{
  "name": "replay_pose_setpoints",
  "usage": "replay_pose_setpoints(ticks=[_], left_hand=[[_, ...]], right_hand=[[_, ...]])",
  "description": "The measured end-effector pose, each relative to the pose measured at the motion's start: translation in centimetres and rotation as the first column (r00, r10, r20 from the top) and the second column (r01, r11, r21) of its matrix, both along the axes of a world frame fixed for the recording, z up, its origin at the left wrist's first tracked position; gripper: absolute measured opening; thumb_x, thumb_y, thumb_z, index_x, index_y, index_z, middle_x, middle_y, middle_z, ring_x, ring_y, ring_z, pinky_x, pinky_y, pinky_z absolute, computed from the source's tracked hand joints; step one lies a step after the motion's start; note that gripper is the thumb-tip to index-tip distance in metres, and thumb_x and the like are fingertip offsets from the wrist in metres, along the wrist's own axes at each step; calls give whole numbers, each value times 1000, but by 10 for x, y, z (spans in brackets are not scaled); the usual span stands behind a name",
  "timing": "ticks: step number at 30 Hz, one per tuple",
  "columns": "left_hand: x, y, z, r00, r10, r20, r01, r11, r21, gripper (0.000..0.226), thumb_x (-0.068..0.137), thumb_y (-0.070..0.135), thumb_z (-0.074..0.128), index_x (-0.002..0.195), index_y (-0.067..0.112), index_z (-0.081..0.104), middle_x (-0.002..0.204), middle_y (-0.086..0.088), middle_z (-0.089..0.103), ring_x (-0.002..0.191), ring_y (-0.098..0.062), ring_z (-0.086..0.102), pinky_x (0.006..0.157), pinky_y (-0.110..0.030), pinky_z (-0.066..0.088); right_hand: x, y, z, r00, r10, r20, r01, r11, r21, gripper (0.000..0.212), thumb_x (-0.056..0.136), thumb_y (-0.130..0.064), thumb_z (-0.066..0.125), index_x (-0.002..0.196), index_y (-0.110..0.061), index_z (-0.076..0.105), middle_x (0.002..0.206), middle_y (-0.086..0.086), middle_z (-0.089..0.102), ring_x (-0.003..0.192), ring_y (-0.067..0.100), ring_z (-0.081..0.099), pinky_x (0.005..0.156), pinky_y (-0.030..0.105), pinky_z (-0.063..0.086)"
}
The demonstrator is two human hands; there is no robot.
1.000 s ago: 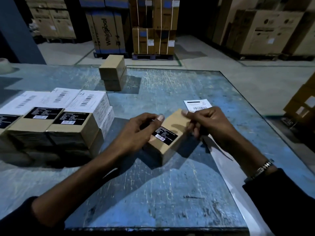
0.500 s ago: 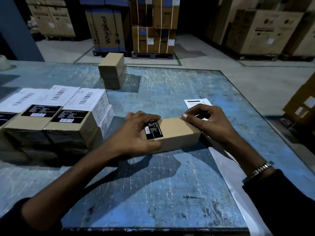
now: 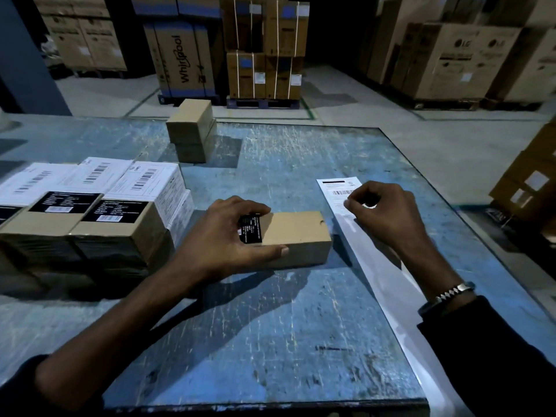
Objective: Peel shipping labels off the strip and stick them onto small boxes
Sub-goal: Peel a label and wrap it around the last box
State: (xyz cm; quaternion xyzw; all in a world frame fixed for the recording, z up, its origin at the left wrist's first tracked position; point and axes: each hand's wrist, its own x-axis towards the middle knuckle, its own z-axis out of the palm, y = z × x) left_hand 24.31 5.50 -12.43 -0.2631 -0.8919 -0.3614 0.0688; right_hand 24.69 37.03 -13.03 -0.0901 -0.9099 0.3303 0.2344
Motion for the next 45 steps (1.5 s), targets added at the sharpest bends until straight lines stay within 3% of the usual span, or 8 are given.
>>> replay_pose_setpoints(ticks=[6,15,19,23,27,30,38,45], left_hand=[[-6,-2,-5,1000,9,-23,-9,1000,4,87,68,80,76,137,28,69,120,12,65,113,-12,61,94,-47,57],[38,18,11,887,-135,-442,134,990,-34,40,90,50,78,118,22,77,127,-1,62,116,-17,62,94,-45,52],[74,42,-3,924,-209,-321,208,977,-37,29,97,50,71,105,23,80,102,6,69,92,-15,67,76,-37,54],[104,59,-24,939,-213,-269,180,973,-142,29,97,55,67,100,31,83,100,16,71,95,-11,66,79,-36,51],[131,61,-26,978,-105,-179,111,993,27,25,97,54,67,96,34,82,94,19,69,92,-4,65,74,-36,56],[147,66,-34,978,-74,-196,61,996,-68,31,96,60,62,102,36,81,101,21,66,101,-7,59,80,-38,55],[163,80,-39,984,-60,-167,31,984,-174,42,94,65,56,124,43,76,126,18,59,124,-11,47,99,-35,45],[165,84,-45,986,6,-168,-19,997,-79,45,91,62,64,123,30,72,120,16,61,119,-12,52,96,-38,51]], right_hand=[[0,8,-7,986,9,168,-29,993,118,7,89,-35,78,95,-34,81,107,-1,81,86,10,67,69,26,46],[62,-4,-4,979,-23,201,-30,966,258,17,94,-40,70,104,-34,83,107,-6,82,88,19,76,69,29,51],[111,-12,-12,993,-20,117,-11,966,259,20,97,-40,69,110,-32,83,107,-11,81,99,15,72,78,32,55],[152,-14,-28,998,-5,66,-14,957,288,22,97,-47,68,111,-36,82,95,-20,69,98,10,54,72,31,46],[186,-20,-41,998,60,16,-62,966,253,23,96,-45,73,113,-35,84,103,-18,66,103,2,43,76,3,37],[200,-20,-45,993,117,-11,-114,978,173,21,93,-45,76,112,-38,84,110,-17,66,109,6,50,81,-2,37],[202,-10,-33,950,284,131,-299,947,119,34,90,-67,66,118,-53,78,124,-27,51,116,4,48,78,15,54],[194,-8,-32,949,302,92,-311,944,107,22,90,-58,73,104,-45,85,116,-29,62,114,3,50,71,29,60]])
